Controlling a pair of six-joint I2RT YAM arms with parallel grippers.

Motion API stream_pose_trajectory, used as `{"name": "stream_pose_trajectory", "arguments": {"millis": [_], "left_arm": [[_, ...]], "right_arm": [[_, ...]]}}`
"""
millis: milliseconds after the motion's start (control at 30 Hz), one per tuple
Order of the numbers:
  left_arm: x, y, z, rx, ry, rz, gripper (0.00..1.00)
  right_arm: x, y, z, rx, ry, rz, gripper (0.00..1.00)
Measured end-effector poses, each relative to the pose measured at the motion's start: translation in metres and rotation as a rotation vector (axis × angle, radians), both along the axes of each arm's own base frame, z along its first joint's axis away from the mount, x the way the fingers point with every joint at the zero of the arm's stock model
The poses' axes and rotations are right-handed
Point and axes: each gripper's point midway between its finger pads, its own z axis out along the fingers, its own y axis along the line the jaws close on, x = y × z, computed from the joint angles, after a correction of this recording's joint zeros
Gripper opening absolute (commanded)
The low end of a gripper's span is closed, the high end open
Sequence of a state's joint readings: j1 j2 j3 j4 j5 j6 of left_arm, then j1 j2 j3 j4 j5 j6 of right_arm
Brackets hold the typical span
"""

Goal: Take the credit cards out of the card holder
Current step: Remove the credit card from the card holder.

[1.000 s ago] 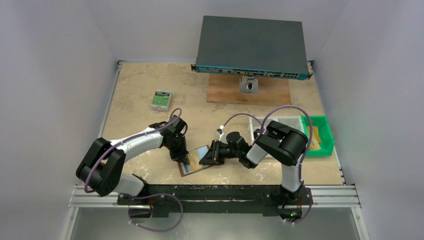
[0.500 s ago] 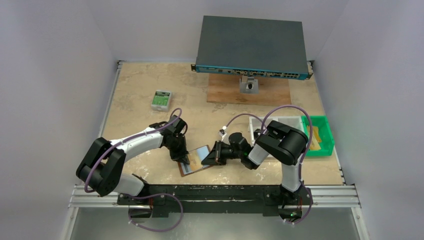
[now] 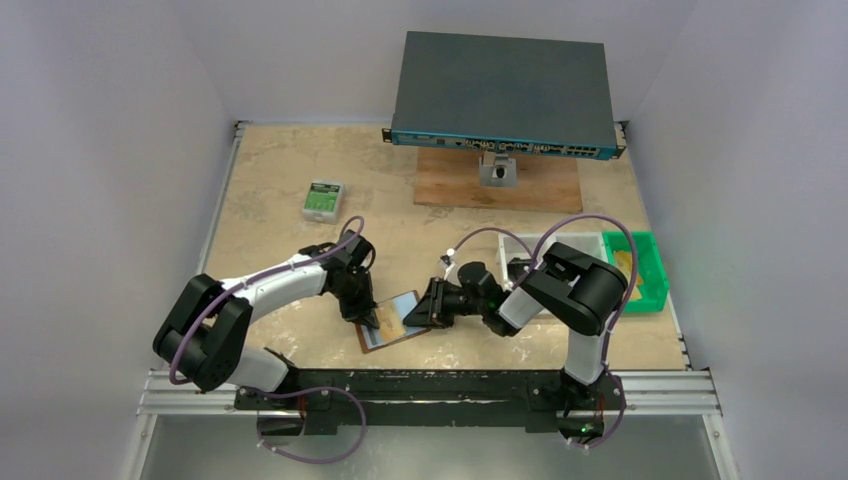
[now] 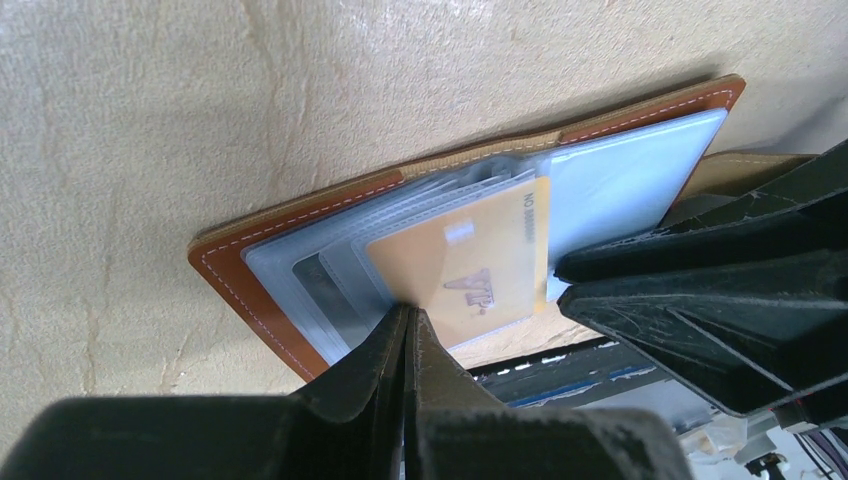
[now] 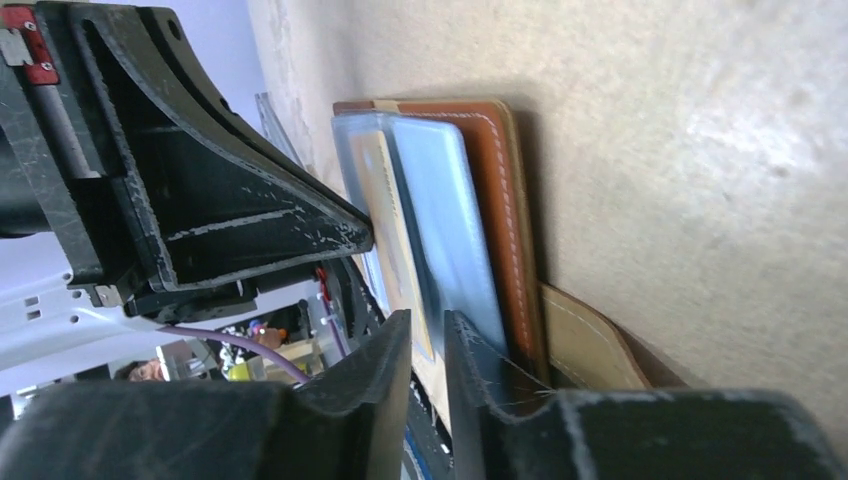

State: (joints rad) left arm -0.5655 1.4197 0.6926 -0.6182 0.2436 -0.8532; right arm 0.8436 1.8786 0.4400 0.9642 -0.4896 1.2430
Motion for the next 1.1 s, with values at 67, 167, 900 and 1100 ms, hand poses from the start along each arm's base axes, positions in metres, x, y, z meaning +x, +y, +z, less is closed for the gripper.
{"name": "stream_pose_trajectory", "arguments": {"millis": [67,167,900,1100], "left_arm": [[0.000,0.000,0.000,0.000,0.003,-0.001,0.00],[0.000,-0.001,0.000,0.001,0.006,-0.001,0.00],[0.000,-0.001,0.000,0.008,0.020,-0.005,0.00],[0.000,-0.001,0.000,0.008,0.021,-0.006,0.00]], "right_arm": [[0.003,0.003,0.003,-0.001,-0.013,0.006,0.26],[0.006,0.007,0.005,-0.002,-0.028,0.013,0.26],[0.009,0.017,0.000,-0.011,-0.028,0.037,0.15],[0.008,0.018,0.000,-0.002,-0.027,0.048,0.17]]}}
